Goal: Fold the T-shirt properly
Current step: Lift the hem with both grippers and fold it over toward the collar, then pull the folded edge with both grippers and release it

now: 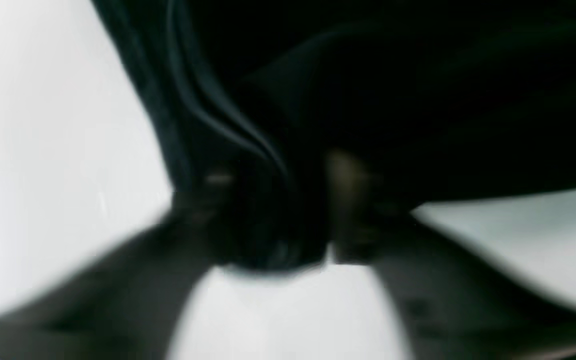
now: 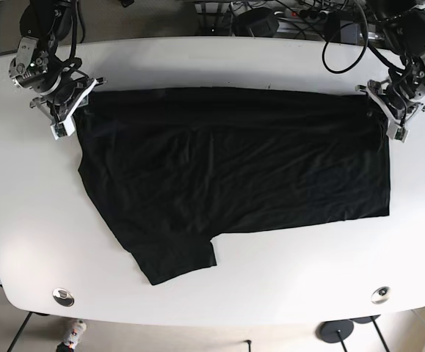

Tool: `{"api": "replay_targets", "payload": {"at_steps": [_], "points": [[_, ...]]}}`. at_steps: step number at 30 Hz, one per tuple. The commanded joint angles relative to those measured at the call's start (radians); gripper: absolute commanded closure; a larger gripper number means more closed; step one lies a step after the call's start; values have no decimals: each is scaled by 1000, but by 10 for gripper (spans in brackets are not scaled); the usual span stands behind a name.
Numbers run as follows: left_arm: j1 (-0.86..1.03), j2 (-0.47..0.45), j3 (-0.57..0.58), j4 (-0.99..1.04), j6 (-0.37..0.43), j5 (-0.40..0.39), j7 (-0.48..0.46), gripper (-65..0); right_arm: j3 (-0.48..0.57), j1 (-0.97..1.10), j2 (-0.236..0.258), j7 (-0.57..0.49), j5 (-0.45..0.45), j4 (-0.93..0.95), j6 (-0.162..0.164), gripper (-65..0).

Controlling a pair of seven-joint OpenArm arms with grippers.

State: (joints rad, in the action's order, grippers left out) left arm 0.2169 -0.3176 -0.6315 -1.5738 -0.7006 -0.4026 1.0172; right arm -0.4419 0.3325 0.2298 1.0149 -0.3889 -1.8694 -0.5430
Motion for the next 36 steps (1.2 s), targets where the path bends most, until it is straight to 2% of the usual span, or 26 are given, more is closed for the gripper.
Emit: {"api": "replay_targets", "payload": {"at_steps": [1,3,4,7,10,11,12,13,17,19,23,25,28,29,30,31,32,33,35,36], "points": [[-7,-21,-54,-23,2,-6,30,-450,-34,27,1,-21,-25,-65,-1,-447],[-4,-24,-87,-61,2,-25,70,-443,-88,55,-25,-21,-80,-105,-1,-620],[13,-25,-106,-83,2,-49,94,-436,-116,66,-25,-21,-117,-117,-1,-650],[49,-42,-205,-133,2,-121,145,-413,-185,80,-20,-21,-218,-124,-1,-650],[55,-61,-275,-129,2,-174,165,-408,-212,80,18,-18,-289,-123,-2,-650],[60,-62,-285,-129,2,-197,165,-408,-212,81,29,-17,-327,-123,-12,-650],[74,-62,-284,-132,2,-212,167,-408,-212,81,30,-17,-345,-121,-38,-650],[82,-62,-281,-135,2,-227,167,-408,-212,81,29,-15,-350,-121,-55,-650],[103,-61,-284,-132,2,-232,144,-407,-211,99,23,-15,-307,-97,-58,-650],[141,-61,-282,-130,2,-232,81,-407,-203,103,23,-15,-269,-71,-62,-650],[189,-53,-282,-119,2,-232,-50,-407,-122,104,13,-21,-206,-11,-62,-650],[191,-33,-282,-118,2,-200,-94,-407,-110,101,-13,-23,-164,11,-62,-650],[186,28,-279,-126,2,-52,-160,-407,-105,95,-43,-54,-100,15,-62,-650],[184,61,-250,-126,2,26,-209,-407,-104,95,-53,-64,-83,15,-62,-650],[184,73,-221,-130,2,67,-246,-407,-104,95,-53,-66,-77,18,-62,-650],[184,82,-201,-141,2,109,-278,-407,-100,95,-53,-67,-77,24,-62,-633],[184,99,-190,-147,2,136,-301,-407,-85,95,-53,-69,-78,35,-62,-577],[184,119,-189,-149,2,150,-314,-407,-71,95,-48,-75,-78,44,-62,-501],[184,136,-186,-145,2,153,-321,-407,-62,95,-48,-95,-77,86,-62,-293],[183,136,-184,-145,2,153,-321,-407,-62,93,-48,-95,-77,100,-62,-239]]}}
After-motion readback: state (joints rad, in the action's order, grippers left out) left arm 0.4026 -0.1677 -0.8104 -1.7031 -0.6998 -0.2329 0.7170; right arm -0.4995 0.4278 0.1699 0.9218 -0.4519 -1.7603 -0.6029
